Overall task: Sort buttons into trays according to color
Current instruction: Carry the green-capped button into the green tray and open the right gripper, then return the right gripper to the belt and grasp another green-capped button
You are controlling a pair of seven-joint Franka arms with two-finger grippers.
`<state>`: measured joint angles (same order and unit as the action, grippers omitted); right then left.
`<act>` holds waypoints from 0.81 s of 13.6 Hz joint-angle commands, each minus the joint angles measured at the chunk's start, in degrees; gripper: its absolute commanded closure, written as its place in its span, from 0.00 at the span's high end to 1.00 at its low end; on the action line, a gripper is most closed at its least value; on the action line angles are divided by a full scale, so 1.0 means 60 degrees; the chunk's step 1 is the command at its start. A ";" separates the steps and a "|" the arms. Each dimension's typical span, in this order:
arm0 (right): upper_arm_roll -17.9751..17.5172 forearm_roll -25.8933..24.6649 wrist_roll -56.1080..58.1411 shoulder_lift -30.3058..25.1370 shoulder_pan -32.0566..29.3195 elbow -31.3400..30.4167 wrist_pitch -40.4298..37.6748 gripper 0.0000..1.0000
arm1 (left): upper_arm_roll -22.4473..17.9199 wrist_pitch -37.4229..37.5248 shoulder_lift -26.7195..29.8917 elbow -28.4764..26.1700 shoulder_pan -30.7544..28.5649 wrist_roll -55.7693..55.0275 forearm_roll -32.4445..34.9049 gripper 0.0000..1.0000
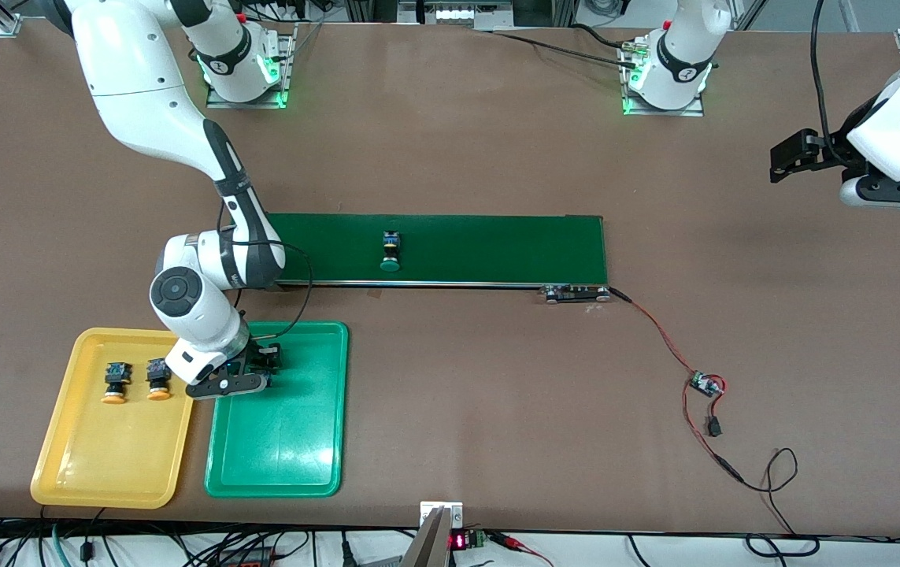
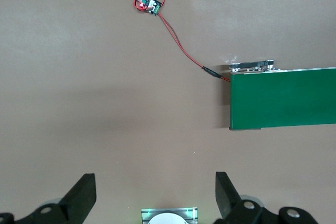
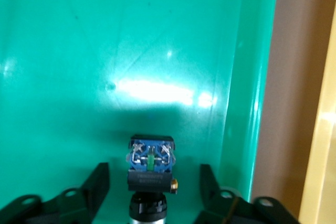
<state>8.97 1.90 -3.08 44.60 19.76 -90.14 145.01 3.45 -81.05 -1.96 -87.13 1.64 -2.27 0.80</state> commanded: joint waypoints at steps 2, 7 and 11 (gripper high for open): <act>-0.0059 0.0225 -0.0317 -0.0985 0.0192 -0.0007 -0.1720 1.00 | 0.0026 0.0207 -0.0054 0.0253 0.0020 0.0115 0.0160 1.00; -0.0060 0.0211 -0.1637 -0.2509 0.1305 -0.0811 -0.4256 1.00 | 0.0026 0.0207 -0.0054 0.0253 0.0020 0.0115 0.0160 1.00; -0.0147 0.0226 -0.3189 -0.3242 0.2257 -0.1441 -0.5343 1.00 | 0.0026 0.0207 -0.0054 0.0253 0.0035 0.0115 0.0175 1.00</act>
<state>8.14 2.38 -18.48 28.46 31.21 -95.03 114.91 3.45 -81.04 -1.96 -87.09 1.65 -2.27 0.80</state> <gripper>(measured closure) 0.000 0.000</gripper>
